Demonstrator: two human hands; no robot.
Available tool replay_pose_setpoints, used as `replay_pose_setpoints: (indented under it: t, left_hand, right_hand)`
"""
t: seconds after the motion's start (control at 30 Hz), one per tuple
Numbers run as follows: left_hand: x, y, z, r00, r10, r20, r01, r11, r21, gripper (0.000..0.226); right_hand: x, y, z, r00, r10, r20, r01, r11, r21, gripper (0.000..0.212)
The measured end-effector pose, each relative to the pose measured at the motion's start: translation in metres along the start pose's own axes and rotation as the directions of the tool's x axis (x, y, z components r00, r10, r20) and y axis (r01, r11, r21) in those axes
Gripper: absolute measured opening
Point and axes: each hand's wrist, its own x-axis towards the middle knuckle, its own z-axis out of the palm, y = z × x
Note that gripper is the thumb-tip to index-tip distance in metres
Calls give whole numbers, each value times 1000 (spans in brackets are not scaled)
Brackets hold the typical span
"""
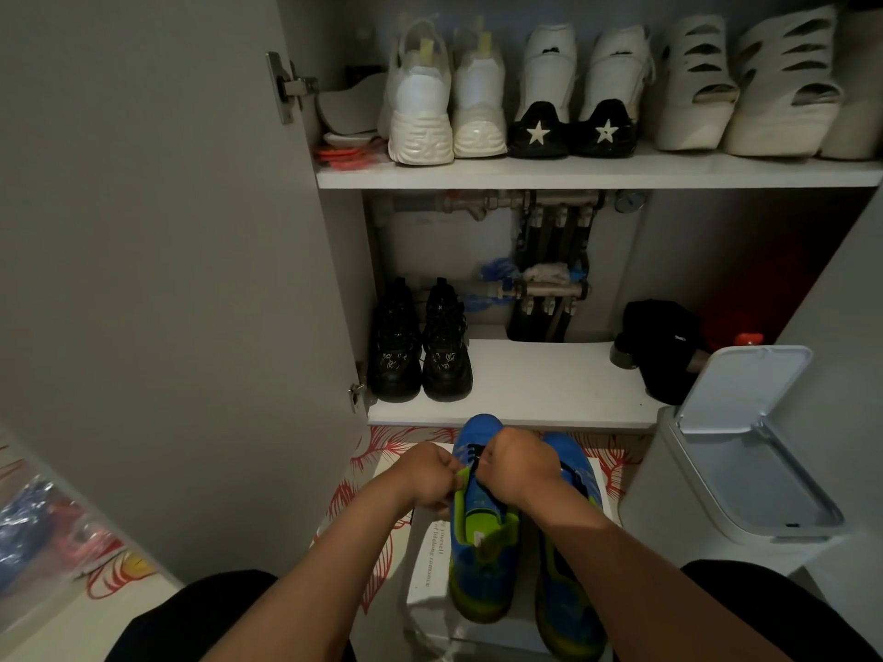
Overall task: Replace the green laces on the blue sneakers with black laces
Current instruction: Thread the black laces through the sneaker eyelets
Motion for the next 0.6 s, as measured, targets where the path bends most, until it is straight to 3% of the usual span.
replay_pose_setpoints:
  t: [0.37,0.6]
  left_hand:
    - [-1,2,-4,1000,-26,15,27,997,-68,25]
    - [2,-2,0,999,23,-37,-25,999,-46,17]
  right_hand:
    - [2,3,8,998,-64,18,64,998,21,30]
    - [3,2,13,997,-57,44,59,998,-38,20]
